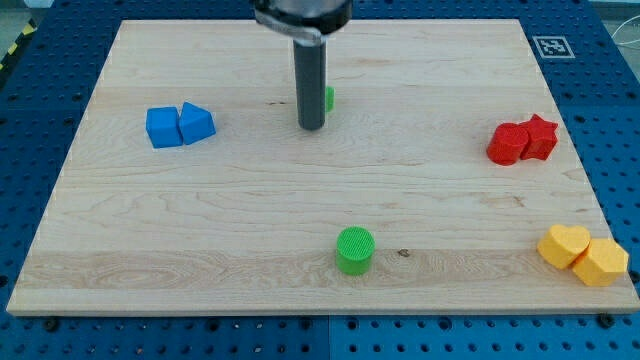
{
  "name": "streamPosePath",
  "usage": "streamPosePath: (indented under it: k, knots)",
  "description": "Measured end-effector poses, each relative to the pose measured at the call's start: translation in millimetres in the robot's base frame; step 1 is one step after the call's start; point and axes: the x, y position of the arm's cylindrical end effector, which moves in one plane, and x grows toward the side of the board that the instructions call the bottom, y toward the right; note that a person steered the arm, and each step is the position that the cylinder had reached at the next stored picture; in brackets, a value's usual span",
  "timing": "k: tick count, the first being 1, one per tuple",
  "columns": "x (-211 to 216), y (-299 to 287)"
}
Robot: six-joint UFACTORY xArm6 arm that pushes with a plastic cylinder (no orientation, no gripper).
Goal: Push the green star towards the top center
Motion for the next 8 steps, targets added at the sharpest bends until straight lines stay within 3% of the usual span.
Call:
streamPosePath:
  k: [1, 5, 8]
  knots:
    - [-41.3, 0.0]
    - [-93.6, 15.0]
    - [-89.5, 42.5]
